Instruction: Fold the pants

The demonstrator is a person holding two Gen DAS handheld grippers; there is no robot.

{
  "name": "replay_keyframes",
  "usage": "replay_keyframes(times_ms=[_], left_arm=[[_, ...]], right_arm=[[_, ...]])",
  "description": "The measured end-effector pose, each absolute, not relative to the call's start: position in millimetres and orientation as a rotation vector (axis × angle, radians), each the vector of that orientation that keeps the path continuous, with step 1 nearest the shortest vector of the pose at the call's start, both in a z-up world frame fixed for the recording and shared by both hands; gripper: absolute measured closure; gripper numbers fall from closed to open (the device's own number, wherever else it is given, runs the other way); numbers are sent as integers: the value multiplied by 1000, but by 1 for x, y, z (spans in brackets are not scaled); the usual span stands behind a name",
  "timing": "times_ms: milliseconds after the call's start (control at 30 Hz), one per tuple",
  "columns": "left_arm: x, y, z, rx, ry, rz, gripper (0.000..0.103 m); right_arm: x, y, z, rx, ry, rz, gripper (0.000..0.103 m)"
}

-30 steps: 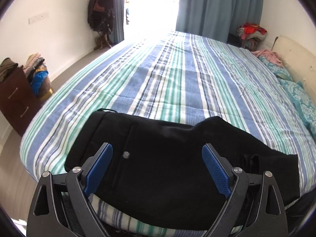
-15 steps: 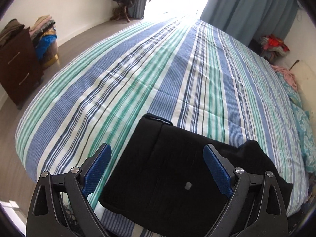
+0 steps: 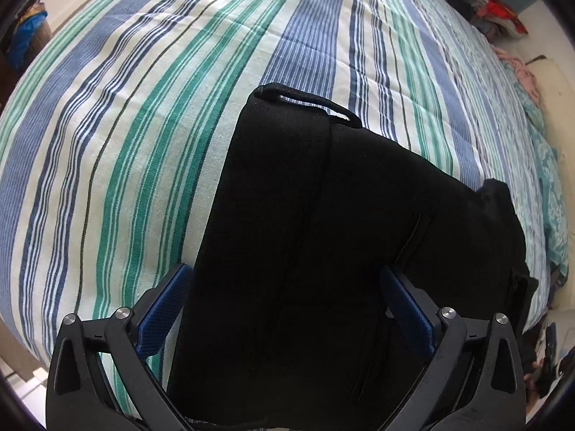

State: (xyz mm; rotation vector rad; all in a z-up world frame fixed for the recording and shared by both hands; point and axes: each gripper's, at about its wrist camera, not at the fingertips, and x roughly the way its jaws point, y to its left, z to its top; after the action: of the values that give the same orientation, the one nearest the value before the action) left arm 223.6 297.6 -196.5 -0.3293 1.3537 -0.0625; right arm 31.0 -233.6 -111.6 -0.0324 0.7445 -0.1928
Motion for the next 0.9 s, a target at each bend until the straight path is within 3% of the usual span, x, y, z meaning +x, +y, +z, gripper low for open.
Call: replay_keyframes(times_ms=[900], left_arm=[[238,284,-200,-264,1379,-11,0]], right_arm=[[35,-230,-112,-31,736,-165,0]])
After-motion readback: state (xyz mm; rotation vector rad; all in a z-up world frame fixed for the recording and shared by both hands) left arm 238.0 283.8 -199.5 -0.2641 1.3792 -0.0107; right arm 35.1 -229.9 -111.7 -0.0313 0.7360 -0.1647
